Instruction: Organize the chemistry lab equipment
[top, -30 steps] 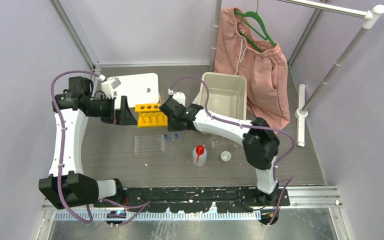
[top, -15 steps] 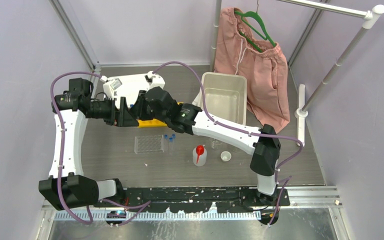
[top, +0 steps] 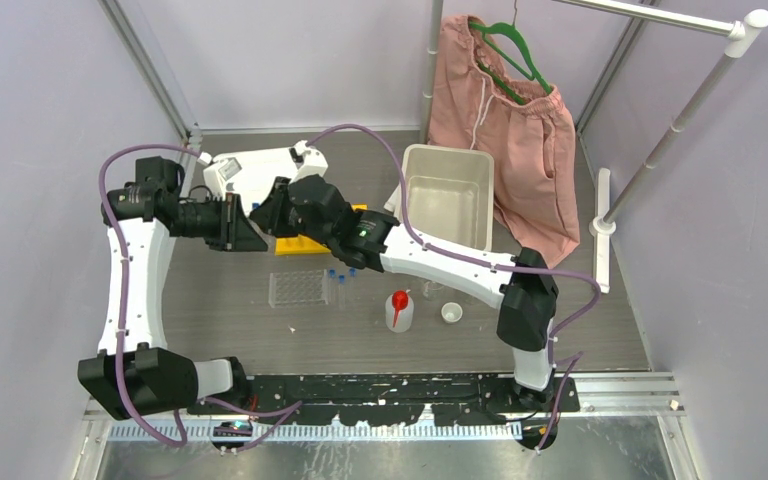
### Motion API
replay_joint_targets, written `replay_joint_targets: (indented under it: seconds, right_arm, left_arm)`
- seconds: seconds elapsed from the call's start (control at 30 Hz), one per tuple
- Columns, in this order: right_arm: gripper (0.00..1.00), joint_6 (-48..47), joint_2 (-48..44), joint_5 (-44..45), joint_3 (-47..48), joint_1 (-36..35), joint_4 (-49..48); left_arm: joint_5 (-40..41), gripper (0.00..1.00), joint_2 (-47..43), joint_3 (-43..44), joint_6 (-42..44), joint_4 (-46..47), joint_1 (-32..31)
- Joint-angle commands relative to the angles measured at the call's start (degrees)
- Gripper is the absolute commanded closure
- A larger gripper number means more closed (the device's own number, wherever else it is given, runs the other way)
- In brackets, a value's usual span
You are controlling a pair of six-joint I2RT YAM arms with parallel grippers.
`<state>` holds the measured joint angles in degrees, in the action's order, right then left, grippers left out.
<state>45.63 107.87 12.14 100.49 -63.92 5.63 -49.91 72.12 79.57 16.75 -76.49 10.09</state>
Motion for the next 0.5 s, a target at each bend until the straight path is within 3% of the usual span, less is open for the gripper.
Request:
replay_joint_targets:
  seconds: [0.0,0.13,0.2,0.3,0.47]
  right_arm:
    - [0.78,1.3,-1.9,0.2,2.3,-0.2,0.0]
    - [0.54,-0.1,0.4,-4.7,9.9,1.5,9.9]
    - [0.48,-2.7,2.9,-7.7,16.3,2.3,17.2]
    - [0.47,-4.9,5.3,-12.5,22.5,3.8,24.7]
    - [0.51,-5.6,5.7,-20.7,24.7,6.0,26.6]
  left_arm:
    - [-1.3,0.94,-1.0,1.1,1.0,0.3,-0.1]
    - [-1.0,0.99,-2.5,0.9,4.9,-0.7,-0.1]
    - [-1.1,1.0,-3.7,0.1,8.4,-0.8,-0.2]
    - [-1.6,1.0,-5.8,-1.2,11.5,-0.5,-0.1]
    - [-2.5,1.0,-9.2,-2.9,13.0,1.5,-0.2]
